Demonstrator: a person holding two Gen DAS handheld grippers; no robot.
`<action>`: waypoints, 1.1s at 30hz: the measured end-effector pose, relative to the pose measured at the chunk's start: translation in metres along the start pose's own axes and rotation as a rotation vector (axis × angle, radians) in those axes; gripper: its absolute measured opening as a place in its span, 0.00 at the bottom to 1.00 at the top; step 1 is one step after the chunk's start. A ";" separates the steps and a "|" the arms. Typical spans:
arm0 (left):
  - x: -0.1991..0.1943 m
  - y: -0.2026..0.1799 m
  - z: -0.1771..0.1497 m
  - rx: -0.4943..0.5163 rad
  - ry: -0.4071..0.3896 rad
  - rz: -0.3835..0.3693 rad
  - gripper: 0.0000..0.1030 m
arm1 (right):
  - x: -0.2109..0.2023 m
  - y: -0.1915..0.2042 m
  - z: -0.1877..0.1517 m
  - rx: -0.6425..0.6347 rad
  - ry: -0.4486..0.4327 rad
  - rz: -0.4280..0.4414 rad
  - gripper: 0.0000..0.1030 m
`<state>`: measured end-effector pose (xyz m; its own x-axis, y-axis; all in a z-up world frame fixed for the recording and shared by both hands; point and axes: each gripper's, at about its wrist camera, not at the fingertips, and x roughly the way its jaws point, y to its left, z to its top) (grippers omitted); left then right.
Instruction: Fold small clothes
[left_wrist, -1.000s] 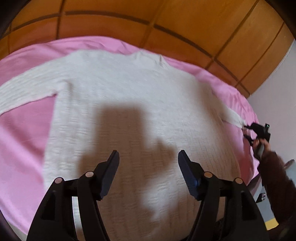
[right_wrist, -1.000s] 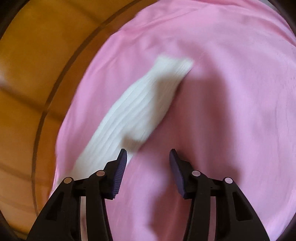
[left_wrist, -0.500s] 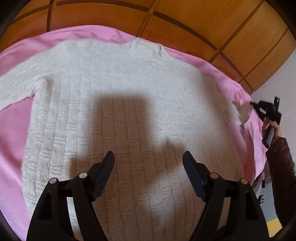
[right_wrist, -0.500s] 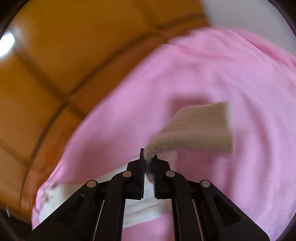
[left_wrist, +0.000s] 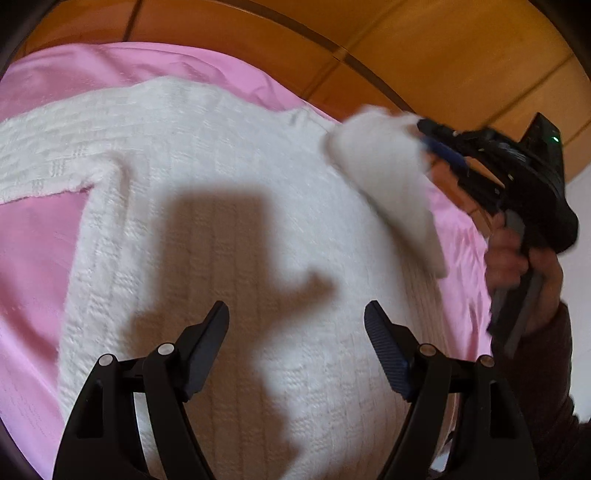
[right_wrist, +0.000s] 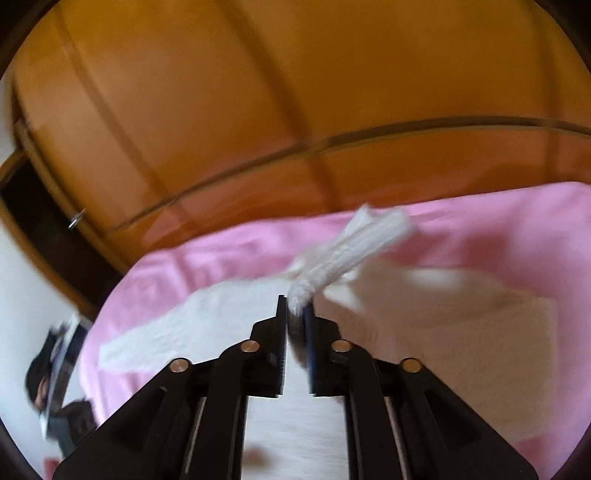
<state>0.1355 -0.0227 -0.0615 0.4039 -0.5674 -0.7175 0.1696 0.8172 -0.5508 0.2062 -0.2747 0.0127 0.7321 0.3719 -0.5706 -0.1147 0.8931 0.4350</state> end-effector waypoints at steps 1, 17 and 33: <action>0.000 0.004 0.003 -0.016 -0.004 -0.005 0.73 | -0.002 0.006 -0.003 -0.007 -0.013 0.000 0.64; 0.071 0.028 0.073 -0.166 0.041 -0.015 0.32 | -0.167 -0.151 -0.139 0.346 -0.069 -0.334 0.70; 0.072 0.021 0.120 -0.034 -0.059 0.226 0.16 | -0.052 -0.138 -0.092 0.255 0.041 -0.342 0.70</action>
<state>0.2755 -0.0343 -0.0732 0.4805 -0.3630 -0.7984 0.0388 0.9182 -0.3941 0.1225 -0.3937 -0.0815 0.6710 0.0793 -0.7372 0.3040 0.8774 0.3712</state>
